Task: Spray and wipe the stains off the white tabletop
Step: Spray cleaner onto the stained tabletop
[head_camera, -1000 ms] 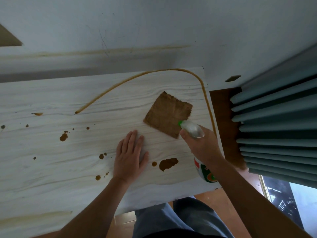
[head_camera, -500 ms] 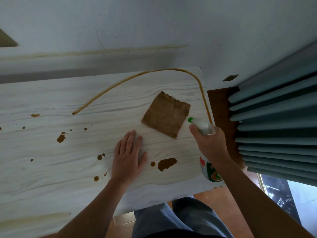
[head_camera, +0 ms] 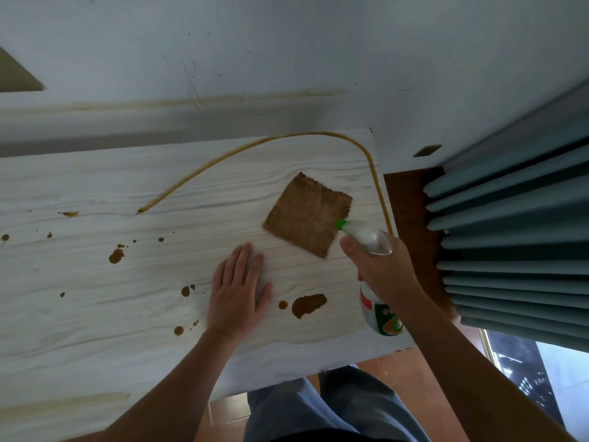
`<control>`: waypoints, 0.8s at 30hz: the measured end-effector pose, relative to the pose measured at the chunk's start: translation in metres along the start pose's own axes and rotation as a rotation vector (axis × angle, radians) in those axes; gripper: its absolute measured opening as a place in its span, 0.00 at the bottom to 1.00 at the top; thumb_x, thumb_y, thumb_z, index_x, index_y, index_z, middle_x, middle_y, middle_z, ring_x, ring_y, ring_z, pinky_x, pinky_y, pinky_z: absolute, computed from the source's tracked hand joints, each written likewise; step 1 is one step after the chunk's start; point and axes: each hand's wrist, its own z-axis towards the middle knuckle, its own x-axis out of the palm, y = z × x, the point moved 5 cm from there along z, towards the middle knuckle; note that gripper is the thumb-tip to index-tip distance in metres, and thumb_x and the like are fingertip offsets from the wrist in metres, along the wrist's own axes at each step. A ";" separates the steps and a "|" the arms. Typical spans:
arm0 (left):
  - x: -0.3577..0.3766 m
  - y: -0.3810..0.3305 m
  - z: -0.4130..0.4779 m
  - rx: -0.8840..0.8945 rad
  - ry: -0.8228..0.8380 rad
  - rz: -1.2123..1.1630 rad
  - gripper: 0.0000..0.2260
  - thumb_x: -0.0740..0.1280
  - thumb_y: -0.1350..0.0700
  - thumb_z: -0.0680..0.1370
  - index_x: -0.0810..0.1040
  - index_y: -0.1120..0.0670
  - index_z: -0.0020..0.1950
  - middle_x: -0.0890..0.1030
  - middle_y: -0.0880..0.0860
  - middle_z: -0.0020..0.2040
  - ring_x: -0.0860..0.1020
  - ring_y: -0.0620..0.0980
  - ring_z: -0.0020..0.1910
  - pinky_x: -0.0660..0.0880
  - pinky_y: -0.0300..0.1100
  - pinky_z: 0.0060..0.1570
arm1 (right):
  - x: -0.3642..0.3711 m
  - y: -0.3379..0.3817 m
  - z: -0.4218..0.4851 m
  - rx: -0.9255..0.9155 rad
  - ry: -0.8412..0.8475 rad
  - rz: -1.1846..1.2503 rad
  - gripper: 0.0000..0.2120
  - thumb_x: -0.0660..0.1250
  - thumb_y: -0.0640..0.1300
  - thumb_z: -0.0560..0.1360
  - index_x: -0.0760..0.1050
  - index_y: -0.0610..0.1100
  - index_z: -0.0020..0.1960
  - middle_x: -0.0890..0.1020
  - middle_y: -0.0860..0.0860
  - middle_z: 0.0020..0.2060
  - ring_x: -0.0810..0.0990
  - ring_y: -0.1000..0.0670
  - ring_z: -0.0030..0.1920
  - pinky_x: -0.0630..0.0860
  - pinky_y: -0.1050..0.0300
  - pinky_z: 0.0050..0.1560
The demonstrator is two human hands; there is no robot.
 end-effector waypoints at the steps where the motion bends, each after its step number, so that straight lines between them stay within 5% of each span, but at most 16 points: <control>1: 0.000 0.000 0.000 0.000 0.001 -0.001 0.29 0.56 0.40 0.83 0.65 0.55 0.80 0.63 0.59 0.81 0.62 0.59 0.81 0.57 0.55 0.79 | -0.001 0.009 0.004 -0.046 0.019 -0.010 0.13 0.69 0.57 0.77 0.76 0.47 0.51 0.79 0.48 0.32 0.77 0.54 0.28 0.77 0.52 0.31; 4: 0.000 0.000 0.000 0.000 -0.008 -0.008 0.29 0.56 0.41 0.83 0.66 0.55 0.80 0.64 0.59 0.81 0.63 0.59 0.81 0.59 0.56 0.78 | -0.005 0.035 0.025 -0.099 0.088 0.011 0.13 0.66 0.51 0.79 0.69 0.47 0.59 0.78 0.50 0.40 0.77 0.57 0.30 0.77 0.60 0.33; 10: 0.002 0.001 0.001 -0.006 -0.003 -0.022 0.29 0.57 0.40 0.83 0.66 0.55 0.80 0.63 0.59 0.82 0.61 0.58 0.81 0.61 0.57 0.78 | -0.024 0.093 0.085 -0.271 0.124 0.053 0.16 0.67 0.53 0.80 0.72 0.44 0.61 0.81 0.44 0.51 0.83 0.46 0.48 0.82 0.51 0.49; 14: 0.002 0.000 0.001 -0.006 -0.005 -0.019 0.29 0.58 0.40 0.83 0.64 0.54 0.80 0.63 0.59 0.82 0.62 0.58 0.81 0.59 0.55 0.78 | -0.024 0.109 0.125 -0.393 0.118 -0.082 0.12 0.71 0.51 0.78 0.75 0.45 0.56 0.81 0.47 0.48 0.80 0.46 0.47 0.78 0.52 0.47; 21: 0.000 0.000 -0.001 -0.009 -0.014 0.008 0.28 0.59 0.41 0.83 0.67 0.53 0.80 0.63 0.57 0.82 0.62 0.57 0.81 0.57 0.53 0.79 | 0.024 0.143 0.162 -0.463 0.147 0.012 0.15 0.73 0.43 0.77 0.78 0.40 0.61 0.82 0.50 0.50 0.80 0.58 0.46 0.74 0.71 0.45; 24: -0.001 -0.001 -0.001 -0.013 -0.025 0.014 0.28 0.61 0.41 0.83 0.68 0.53 0.80 0.63 0.57 0.82 0.61 0.56 0.82 0.58 0.53 0.79 | 0.062 0.175 0.168 -0.550 0.181 0.055 0.15 0.73 0.46 0.75 0.79 0.39 0.58 0.82 0.50 0.47 0.80 0.55 0.45 0.75 0.65 0.45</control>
